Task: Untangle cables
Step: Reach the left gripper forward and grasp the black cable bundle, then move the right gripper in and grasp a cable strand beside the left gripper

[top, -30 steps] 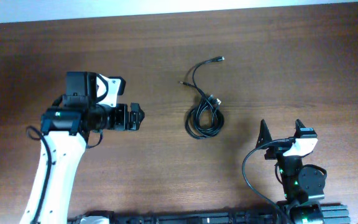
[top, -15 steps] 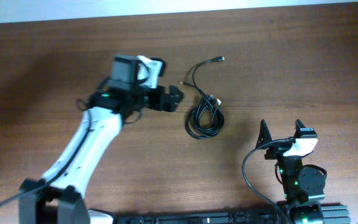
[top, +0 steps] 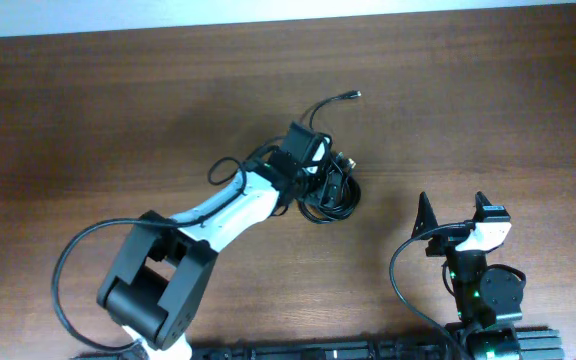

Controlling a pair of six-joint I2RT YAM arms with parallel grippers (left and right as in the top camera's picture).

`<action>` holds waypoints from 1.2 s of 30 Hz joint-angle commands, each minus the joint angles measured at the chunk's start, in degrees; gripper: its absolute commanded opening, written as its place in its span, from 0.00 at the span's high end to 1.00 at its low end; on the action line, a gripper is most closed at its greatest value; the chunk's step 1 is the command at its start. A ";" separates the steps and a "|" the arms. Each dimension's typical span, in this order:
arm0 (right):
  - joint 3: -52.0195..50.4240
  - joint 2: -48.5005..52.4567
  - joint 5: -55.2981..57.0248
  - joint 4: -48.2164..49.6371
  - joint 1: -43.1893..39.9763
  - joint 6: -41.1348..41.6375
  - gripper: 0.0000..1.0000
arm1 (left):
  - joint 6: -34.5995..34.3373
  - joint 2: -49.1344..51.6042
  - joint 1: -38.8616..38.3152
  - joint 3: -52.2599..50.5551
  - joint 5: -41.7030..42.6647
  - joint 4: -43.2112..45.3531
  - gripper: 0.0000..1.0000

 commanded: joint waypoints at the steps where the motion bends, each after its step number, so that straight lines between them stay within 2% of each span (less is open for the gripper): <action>1: -0.28 -0.39 1.09 -0.31 0.42 0.26 0.01 | -0.83 1.70 -0.94 0.68 -5.29 0.42 0.11; 5: -0.28 -0.39 1.11 -0.31 0.42 0.26 0.02 | -0.83 4.17 -1.36 0.68 -6.97 2.16 0.12; 6: -0.28 -0.39 1.09 -0.31 0.42 0.26 0.01 | -0.83 5.03 -1.38 0.68 -6.97 2.56 0.16; 7: -0.28 -0.39 1.09 -0.31 0.42 0.26 0.01 | -0.83 5.25 -1.38 0.68 -6.97 2.56 0.25; 9: -0.28 -0.39 1.11 -0.31 0.42 0.26 0.02 | -0.83 5.25 -1.40 0.68 -6.95 2.62 0.48; 10: -0.28 -0.39 1.09 -0.31 0.42 0.26 0.01 | -0.83 5.25 -1.40 0.70 -6.93 2.73 0.62; 11: -0.28 -0.39 1.11 -0.31 0.42 0.26 0.02 | -0.83 5.25 -1.44 0.70 -6.93 2.97 0.85; 12: -0.26 -0.39 1.11 -0.31 0.42 0.26 0.02 | -0.83 5.25 -1.44 0.70 -6.91 3.17 0.96; 13: -0.28 -0.39 1.09 -0.31 0.42 0.26 0.01 | -0.83 5.25 -1.44 0.70 -6.91 3.17 1.00; 18: -0.28 -0.39 0.52 -0.31 0.42 0.31 0.01 | -0.83 3.13 -1.44 1.14 -3.91 1.79 1.00; 23: 0.04 -0.33 -6.08 -0.74 0.42 0.48 0.02 | -0.85 -0.68 -1.44 1.14 -3.89 -1.92 1.00; 28: 6.93 2.14 -6.29 -13.70 0.42 0.50 0.02 | -0.85 -1.38 -1.38 1.14 0.83 -2.56 1.00; 32: 16.46 10.78 -8.79 -26.16 0.42 5.14 0.02 | -0.85 -1.70 -1.38 1.14 3.72 -2.43 1.00; 36: 23.96 23.47 -15.04 -32.48 0.42 5.22 0.02 | -0.83 -2.08 -1.11 1.14 10.47 -2.43 1.00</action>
